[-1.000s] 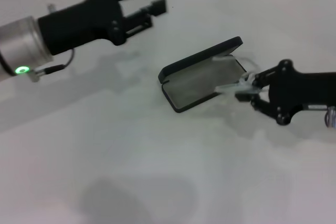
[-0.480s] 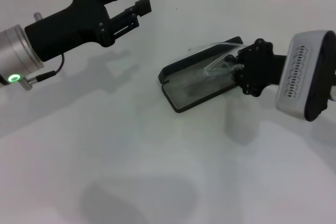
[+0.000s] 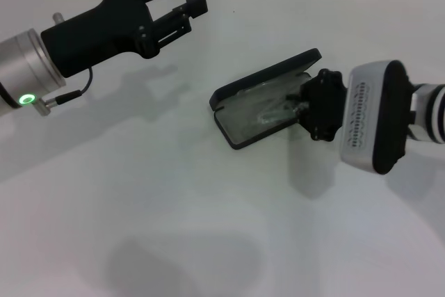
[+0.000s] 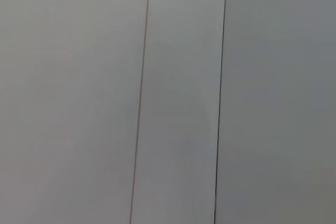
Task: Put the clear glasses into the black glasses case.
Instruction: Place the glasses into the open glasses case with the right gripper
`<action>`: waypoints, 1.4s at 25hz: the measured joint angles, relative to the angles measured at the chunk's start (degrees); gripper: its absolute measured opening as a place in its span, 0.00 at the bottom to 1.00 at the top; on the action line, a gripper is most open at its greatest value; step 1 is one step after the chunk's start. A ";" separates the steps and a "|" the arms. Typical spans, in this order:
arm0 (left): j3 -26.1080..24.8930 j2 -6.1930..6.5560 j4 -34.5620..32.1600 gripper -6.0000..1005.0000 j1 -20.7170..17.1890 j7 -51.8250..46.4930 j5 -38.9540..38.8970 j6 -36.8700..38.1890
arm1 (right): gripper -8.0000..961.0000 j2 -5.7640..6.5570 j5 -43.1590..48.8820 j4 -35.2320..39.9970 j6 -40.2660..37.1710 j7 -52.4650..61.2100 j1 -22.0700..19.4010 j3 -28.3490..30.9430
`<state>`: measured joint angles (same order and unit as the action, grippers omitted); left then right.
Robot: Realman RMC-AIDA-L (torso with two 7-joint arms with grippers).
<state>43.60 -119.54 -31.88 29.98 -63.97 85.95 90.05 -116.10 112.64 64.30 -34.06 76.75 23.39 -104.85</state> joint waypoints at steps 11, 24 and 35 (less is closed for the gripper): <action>0.34 0.01 0.16 0.53 0.77 0.00 0.01 -0.66 | 0.25 -0.08 -0.60 -3.10 5.27 1.42 1.88 -4.06; 0.34 0.01 0.19 0.53 1.42 -0.29 0.13 -2.66 | 0.42 0.45 -8.07 1.39 -18.24 2.05 -2.63 16.33; 0.86 0.04 2.25 0.53 4.37 -1.57 3.02 -9.95 | 0.42 0.83 -17.41 -8.29 -50.73 1.40 -2.80 48.03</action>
<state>44.45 -119.49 -29.63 34.35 -65.54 88.97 80.10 -115.26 95.23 56.02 -84.79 78.15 20.59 -56.83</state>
